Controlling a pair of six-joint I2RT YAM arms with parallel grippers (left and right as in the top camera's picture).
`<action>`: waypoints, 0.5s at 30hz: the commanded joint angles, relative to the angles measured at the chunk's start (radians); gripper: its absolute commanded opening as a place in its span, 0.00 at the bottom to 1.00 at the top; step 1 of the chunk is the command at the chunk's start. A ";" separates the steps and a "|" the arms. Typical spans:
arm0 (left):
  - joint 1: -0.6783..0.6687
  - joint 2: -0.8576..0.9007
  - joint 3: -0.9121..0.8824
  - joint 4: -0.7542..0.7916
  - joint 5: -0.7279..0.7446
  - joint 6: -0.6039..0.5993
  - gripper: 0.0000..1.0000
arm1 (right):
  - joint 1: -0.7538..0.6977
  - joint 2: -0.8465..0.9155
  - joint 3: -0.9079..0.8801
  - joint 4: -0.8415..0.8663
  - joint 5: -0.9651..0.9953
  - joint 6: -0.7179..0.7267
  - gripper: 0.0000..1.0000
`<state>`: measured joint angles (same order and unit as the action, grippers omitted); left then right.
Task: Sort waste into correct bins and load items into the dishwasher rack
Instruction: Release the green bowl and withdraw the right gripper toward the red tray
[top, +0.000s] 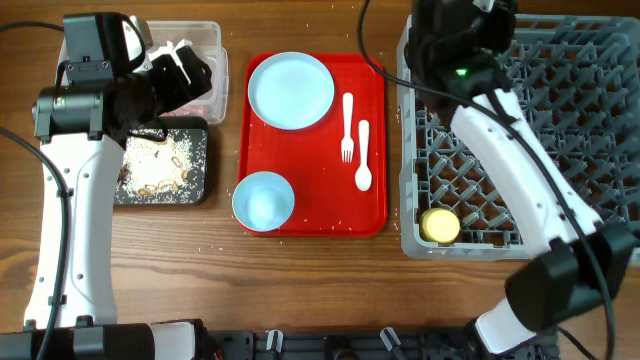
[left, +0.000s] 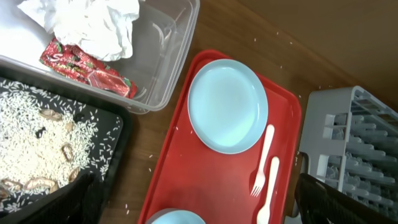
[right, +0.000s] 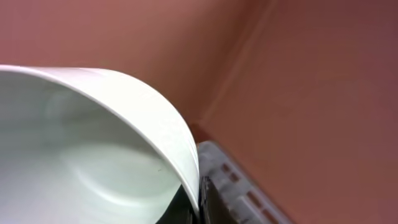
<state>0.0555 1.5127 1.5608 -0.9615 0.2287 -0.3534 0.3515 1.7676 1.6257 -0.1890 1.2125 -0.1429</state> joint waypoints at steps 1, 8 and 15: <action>0.008 0.006 0.004 0.003 -0.010 0.009 1.00 | -0.005 0.111 0.006 0.050 0.100 -0.283 0.04; 0.008 0.006 0.004 0.003 -0.010 0.009 1.00 | -0.018 0.299 0.006 0.268 0.105 -0.499 0.04; 0.008 0.006 0.004 0.003 -0.010 0.009 1.00 | -0.034 0.397 0.006 0.466 0.093 -0.643 0.04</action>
<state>0.0555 1.5127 1.5608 -0.9615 0.2283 -0.3534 0.3252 2.1284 1.6257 0.2569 1.2972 -0.7246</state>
